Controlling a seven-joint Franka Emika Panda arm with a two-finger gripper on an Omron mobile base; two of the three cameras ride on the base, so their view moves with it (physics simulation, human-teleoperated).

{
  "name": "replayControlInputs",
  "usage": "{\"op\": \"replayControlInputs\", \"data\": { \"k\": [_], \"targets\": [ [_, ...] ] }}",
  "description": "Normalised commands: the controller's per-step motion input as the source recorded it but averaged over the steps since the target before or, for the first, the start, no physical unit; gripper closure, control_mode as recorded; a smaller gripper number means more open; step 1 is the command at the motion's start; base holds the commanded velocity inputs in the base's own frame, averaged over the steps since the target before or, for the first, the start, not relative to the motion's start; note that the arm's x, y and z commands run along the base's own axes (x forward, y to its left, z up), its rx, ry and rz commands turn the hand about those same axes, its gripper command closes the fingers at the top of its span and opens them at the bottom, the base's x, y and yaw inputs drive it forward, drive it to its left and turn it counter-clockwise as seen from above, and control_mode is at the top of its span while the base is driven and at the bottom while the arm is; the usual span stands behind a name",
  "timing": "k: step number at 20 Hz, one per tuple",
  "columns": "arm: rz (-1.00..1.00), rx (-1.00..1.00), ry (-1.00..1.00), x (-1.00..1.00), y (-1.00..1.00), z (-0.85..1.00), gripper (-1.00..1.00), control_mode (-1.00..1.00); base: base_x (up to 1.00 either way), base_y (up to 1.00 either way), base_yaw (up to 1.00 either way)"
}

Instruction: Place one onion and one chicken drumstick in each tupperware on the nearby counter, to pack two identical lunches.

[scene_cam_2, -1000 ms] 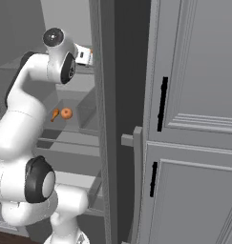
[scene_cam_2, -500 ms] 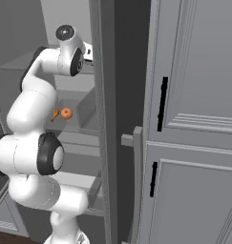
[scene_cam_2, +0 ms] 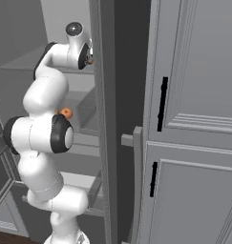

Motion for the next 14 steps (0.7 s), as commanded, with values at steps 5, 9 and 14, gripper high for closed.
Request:
{"op": "replayControlInputs", "data": {
  "k": [5, 9, 14],
  "targets": [
    [0.00, -0.04, 0.00, 0.43, 0.09, -0.20, 1.00, -1.00, 0.00, 0.00, 0.00],
    [0.00, -0.06, -0.01, -0.09, 0.04, -0.32, 1.00, -1.00, 0.00, 0.00, 0.00],
    [-0.01, -0.01, -0.01, -0.95, 0.00, -0.10, 1.00, -1.00, 0.00, 0.00, 0.00]
  ]
}}
